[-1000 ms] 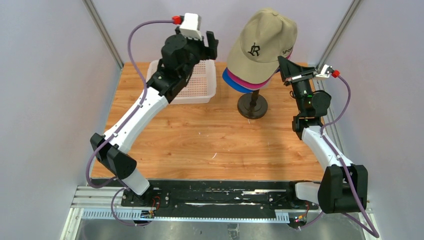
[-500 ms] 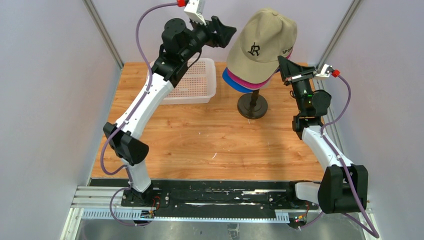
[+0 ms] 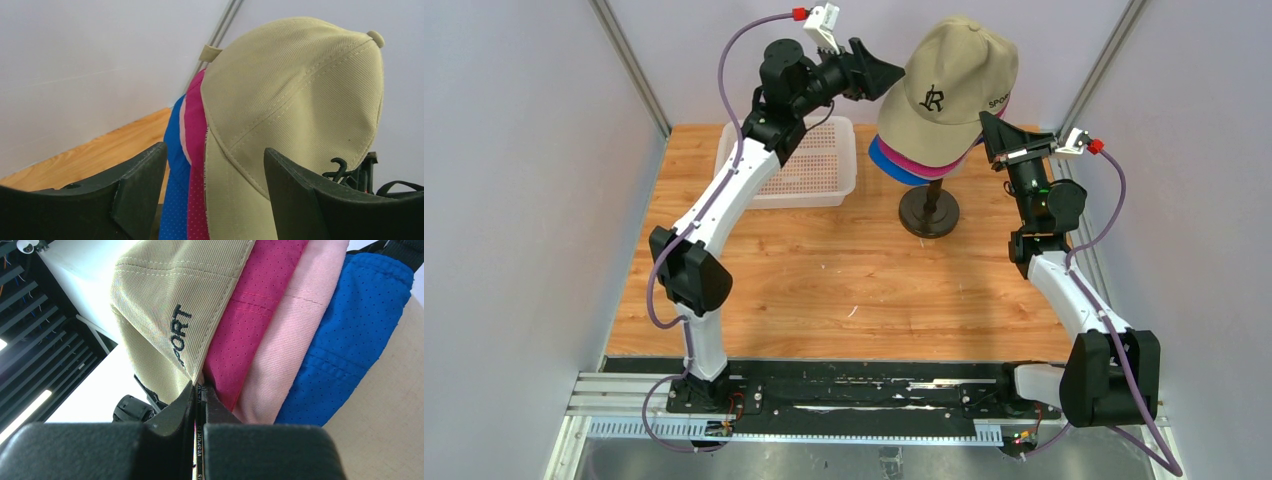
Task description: Stack the hats
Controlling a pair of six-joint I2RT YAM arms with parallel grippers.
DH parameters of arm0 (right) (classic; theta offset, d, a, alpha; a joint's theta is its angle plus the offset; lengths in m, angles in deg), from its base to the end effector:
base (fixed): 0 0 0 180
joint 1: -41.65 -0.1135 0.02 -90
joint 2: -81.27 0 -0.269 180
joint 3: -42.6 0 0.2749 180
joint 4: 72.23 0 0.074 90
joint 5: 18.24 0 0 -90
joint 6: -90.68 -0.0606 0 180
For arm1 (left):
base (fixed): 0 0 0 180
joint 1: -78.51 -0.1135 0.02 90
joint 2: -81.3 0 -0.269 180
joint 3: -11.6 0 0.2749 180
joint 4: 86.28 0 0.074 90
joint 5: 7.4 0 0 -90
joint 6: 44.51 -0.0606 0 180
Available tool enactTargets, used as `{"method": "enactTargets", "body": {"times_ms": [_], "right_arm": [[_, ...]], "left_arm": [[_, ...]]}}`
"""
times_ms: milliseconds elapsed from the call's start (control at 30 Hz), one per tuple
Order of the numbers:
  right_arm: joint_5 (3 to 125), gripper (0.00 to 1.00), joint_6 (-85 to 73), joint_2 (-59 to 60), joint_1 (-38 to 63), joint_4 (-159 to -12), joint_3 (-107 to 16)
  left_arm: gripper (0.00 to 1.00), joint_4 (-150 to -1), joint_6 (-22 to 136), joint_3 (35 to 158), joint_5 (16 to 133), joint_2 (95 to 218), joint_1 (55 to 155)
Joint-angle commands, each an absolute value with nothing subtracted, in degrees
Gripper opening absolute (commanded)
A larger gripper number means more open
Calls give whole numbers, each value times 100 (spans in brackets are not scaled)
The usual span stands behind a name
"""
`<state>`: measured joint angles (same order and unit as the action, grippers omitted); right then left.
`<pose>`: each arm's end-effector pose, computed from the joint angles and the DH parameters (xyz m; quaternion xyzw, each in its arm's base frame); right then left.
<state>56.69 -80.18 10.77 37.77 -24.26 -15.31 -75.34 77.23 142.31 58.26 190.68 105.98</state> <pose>0.3048 0.0365 0.3839 0.1919 0.4285 0.6381 0.6102 0.4254 -0.2493 0.4906 0.1385 0.6314 -0.4883 0.5863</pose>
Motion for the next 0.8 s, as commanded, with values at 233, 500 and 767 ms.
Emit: {"method": "enactTargets", "body": {"times_ms": [233, 500, 767], "right_arm": [[5467, 0, -7791, 999, 3655, -2702, -1600], [5471, 0, -7816, 982, 3646, -2669, -1593], [5646, 1, -7852, 1044, 3646, -2753, -1491]], "left_arm": [[72, -7935, 8225, 14602, 5309, 19566, 10586], [61, -8226, 8547, 14589, 5146, 19709, 10544], [53, -8277, 8865, 14836, 5008, 19929, 10523]]}}
